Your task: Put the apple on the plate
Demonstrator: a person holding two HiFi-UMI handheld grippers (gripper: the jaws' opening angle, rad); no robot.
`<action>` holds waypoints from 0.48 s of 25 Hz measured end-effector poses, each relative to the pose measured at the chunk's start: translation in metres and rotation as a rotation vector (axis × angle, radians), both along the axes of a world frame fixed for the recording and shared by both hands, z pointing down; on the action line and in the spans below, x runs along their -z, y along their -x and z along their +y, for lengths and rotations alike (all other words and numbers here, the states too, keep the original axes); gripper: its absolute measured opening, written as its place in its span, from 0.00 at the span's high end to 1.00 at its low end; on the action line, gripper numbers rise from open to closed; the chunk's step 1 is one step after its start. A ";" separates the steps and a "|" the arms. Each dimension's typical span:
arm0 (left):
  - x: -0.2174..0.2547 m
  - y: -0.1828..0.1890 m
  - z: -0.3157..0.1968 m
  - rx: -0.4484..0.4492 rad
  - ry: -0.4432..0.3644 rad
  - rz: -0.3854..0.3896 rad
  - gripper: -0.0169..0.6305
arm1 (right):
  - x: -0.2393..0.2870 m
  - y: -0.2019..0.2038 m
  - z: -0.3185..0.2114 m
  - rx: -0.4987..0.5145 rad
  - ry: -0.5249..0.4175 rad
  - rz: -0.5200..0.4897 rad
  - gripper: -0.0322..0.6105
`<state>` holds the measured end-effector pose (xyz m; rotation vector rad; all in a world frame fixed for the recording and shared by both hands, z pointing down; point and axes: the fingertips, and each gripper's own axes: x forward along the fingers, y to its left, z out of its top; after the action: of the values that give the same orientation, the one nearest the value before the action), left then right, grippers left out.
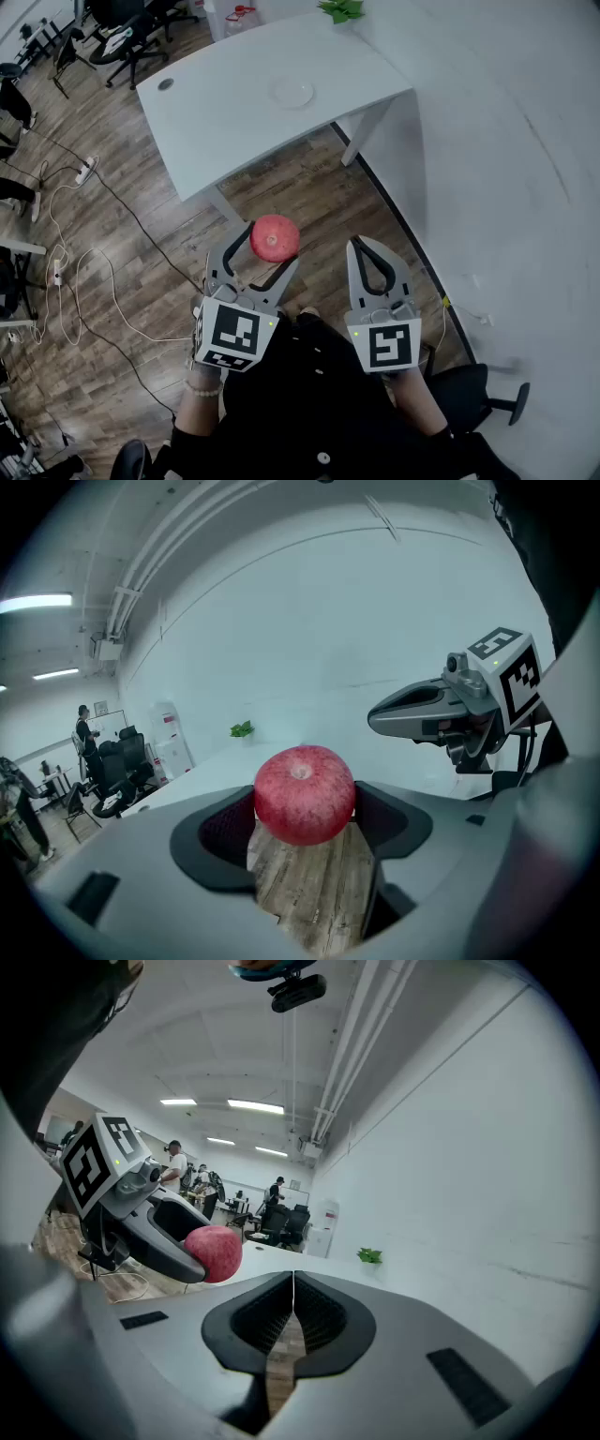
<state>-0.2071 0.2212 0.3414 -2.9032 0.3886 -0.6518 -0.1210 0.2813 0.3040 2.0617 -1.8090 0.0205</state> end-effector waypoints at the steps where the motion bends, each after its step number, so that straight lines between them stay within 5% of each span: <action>1: 0.000 0.000 0.000 0.000 0.000 0.000 0.44 | 0.000 0.000 0.000 0.002 0.000 0.000 0.89; 12: 0.004 -0.001 0.012 0.006 -0.005 0.005 0.44 | 0.007 -0.003 0.011 -0.001 -0.025 -0.004 0.88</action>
<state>-0.2062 0.2329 0.3374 -2.9003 0.3989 -0.6431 -0.1184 0.2926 0.2973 2.0814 -1.8191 0.0030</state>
